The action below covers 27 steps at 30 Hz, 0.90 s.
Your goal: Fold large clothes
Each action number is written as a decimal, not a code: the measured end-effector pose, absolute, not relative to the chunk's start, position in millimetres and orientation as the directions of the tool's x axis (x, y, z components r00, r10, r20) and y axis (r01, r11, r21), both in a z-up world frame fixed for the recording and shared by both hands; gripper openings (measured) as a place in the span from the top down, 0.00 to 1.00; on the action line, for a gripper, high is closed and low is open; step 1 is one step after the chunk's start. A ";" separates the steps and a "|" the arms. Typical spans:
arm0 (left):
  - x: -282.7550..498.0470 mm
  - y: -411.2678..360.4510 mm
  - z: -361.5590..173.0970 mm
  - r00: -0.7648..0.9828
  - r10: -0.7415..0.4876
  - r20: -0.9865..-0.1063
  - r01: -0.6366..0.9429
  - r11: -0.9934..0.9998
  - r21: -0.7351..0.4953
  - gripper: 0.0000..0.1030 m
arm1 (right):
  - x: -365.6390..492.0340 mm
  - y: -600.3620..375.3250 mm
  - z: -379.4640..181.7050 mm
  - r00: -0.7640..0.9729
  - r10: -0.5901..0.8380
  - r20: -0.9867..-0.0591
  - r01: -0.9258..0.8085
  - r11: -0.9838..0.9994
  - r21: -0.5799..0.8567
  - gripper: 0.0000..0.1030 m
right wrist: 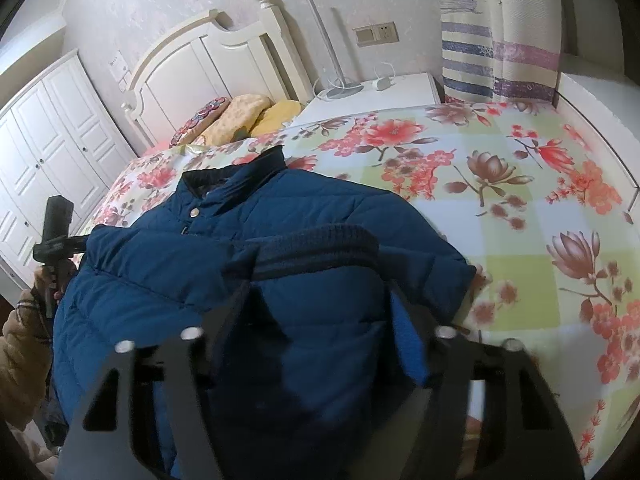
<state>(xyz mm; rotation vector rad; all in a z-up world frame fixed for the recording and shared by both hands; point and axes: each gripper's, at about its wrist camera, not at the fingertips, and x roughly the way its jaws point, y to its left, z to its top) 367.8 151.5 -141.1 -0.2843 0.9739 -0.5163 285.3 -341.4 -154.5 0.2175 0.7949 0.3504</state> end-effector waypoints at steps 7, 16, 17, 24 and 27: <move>291.9 156.1 -75.2 0.699 -0.502 -0.509 0.339 0.860 -0.382 0.81 | 219.4 -320.3 -82.9 0.808 0.321 -0.494 -0.262 0.947 0.187 0.83; 406.1 131.8 -1.7 0.742 -0.291 -0.604 0.193 0.956 -0.222 0.81 | 327.1 -322.1 -14.3 0.806 0.169 -0.567 -0.079 0.980 0.180 0.83; 426.1 126.7 -18.2 0.723 -0.266 -0.637 0.162 0.962 -0.219 0.81 | 351.0 -323.6 -34.2 0.776 0.149 -0.612 -0.031 0.979 0.199 0.83; 463.2 99.1 -144.2 0.597 -0.136 -0.790 0.034 0.989 -0.145 0.80 | 392.1 -328.6 -159.7 0.637 0.104 -0.764 0.123 0.964 0.234 0.80; 464.1 106.3 -143.0 0.602 -0.134 -0.787 0.019 0.988 -0.153 0.78 | 392.3 -330.3 -160.5 0.639 0.095 -0.763 0.127 0.966 0.227 0.73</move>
